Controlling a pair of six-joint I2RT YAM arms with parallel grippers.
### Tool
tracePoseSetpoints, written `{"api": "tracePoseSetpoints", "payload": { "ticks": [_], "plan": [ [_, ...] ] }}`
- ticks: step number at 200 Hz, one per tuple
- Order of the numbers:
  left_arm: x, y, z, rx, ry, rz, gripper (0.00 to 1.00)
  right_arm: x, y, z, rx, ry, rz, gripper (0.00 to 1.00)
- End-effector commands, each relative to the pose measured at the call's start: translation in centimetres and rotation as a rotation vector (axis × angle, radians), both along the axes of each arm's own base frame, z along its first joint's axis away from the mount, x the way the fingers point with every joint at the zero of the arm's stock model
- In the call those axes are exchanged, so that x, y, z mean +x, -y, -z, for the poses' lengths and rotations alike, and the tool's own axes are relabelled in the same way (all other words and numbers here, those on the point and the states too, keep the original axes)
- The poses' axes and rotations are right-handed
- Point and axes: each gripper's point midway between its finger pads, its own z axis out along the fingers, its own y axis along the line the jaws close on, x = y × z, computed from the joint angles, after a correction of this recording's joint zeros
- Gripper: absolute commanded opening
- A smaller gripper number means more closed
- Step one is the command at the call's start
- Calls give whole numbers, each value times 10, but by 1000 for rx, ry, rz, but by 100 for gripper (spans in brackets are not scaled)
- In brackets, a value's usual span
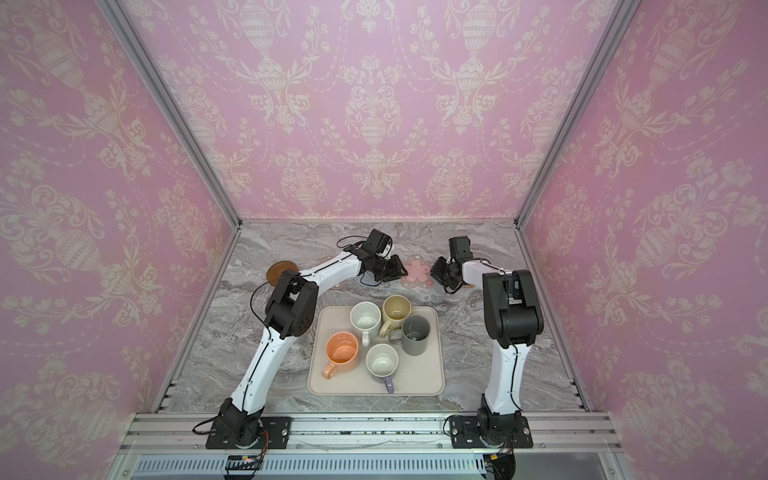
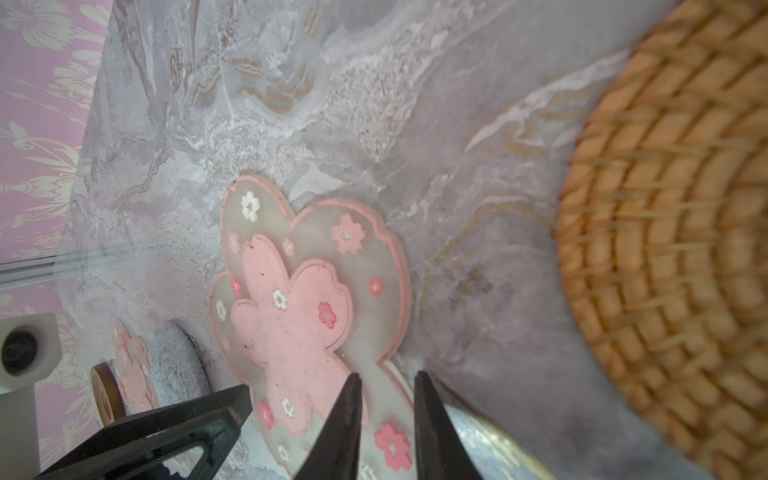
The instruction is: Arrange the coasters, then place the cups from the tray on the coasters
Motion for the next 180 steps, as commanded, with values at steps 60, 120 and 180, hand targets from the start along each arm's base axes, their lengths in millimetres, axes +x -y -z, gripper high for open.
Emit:
{"api": "tracePoseSetpoints", "payload": {
  "ticks": [60,120,180],
  "plan": [
    [-10,-4,-37,38,34,42,37,-8,38,-43,-52,69,12,27],
    [-9,-11,-90,67,140,98,36,-20,88,-43,-86,63,95,27],
    [-16,-43,-112,138,195,119,36,-12,104,-26,-98,44,101,22]
  ]
}}
